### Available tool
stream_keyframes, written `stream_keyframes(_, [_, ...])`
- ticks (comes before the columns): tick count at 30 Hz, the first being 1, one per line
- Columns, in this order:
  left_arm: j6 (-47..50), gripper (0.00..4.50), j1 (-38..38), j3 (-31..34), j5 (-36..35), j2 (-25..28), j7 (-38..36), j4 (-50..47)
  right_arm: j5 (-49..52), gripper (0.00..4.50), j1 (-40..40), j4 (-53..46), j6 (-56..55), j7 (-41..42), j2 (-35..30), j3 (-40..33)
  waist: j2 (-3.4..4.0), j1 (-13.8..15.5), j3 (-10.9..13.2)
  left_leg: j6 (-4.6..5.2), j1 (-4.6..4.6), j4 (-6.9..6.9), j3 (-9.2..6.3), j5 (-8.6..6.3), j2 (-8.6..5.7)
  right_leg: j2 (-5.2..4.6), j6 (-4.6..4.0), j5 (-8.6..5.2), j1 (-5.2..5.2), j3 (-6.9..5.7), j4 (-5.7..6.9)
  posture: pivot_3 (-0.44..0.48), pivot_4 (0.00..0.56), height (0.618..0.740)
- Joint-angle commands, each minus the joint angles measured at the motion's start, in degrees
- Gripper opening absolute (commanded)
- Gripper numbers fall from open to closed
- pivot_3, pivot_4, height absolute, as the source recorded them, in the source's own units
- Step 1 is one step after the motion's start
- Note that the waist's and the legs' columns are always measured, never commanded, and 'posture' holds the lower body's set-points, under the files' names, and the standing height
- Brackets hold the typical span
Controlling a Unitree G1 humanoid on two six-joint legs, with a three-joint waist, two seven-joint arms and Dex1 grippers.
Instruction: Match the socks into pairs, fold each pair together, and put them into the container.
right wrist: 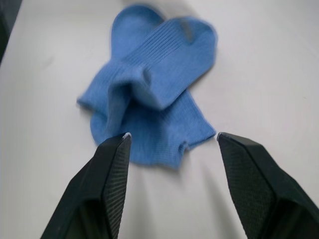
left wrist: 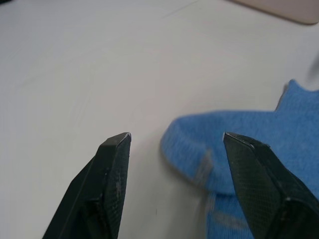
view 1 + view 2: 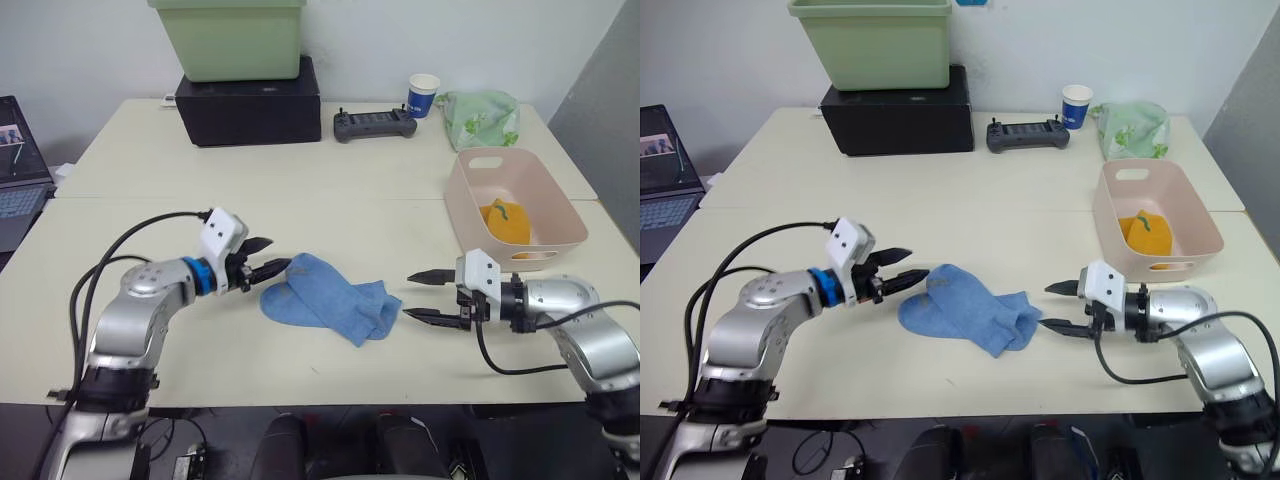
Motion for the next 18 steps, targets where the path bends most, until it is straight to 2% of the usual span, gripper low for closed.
stream_keyframes(1, [-7.64, 2.99, -6.20, -4.72, 4.15, -0.83, -2.45, 9.48, 9.11, 3.00, 3.45, -11.20, 17.09, -12.24, 4.56, -3.76, 0.00, -0.03, 0.00, 0.00, 0.00, -0.01, 0.02, 0.00, -0.02, 0.02, 0.00, 0.00, -0.01, 0.03, -0.01, 0.000, 0.150, 0.740])
stream_keyframes(7, [-17.73, 2.99, -13.91, -10.81, 9.59, -3.02, -6.37, 23.67, 18.11, 3.00, 4.22, -18.22, 34.07, -23.05, 10.06, -5.12, 0.00, 0.01, 0.00, 0.01, -0.10, 0.01, 0.07, 0.00, -0.06, 0.09, 0.01, 0.00, -0.09, 0.05, -0.05, 0.000, 0.150, 0.740])
stream_keyframes(12, [-20.52, 2.99, -16.10, -12.41, 11.33, -3.84, -9.04, 28.55, 23.46, 3.00, 1.94, -18.77, 41.66, -29.86, 15.47, -5.74, 0.00, -0.14, 0.00, 0.02, -0.14, -0.01, 0.11, -0.01, -0.07, 0.21, 0.01, 0.00, -0.21, 0.10, -0.03, 0.000, 0.150, 0.740])
stream_keyframes(15, [-21.26, 2.41, -16.66, -12.74, 11.84, -4.46, -9.83, 29.91, 24.45, 2.40, 0.71, -18.33, 44.27, -31.59, 16.50, -4.88, 0.00, -0.06, 0.00, 0.02, -0.23, -0.01, 0.04, -0.01, -0.07, 0.22, 0.00, 0.00, -0.27, 0.04, -0.01, 0.000, 0.150, 0.740])
stream_keyframes(18, [-21.74, 1.36, -16.70, -12.87, 12.29, -4.65, -10.48, 30.35, 24.70, 1.26, -0.44, -17.39, 44.34, -33.25, 18.00, -5.03, 0.00, -0.07, 0.00, 0.02, -0.29, 0.00, 0.04, -0.01, -0.07, 0.19, 0.01, 0.00, -0.27, 0.04, -0.04, 0.000, 0.150, 0.740])
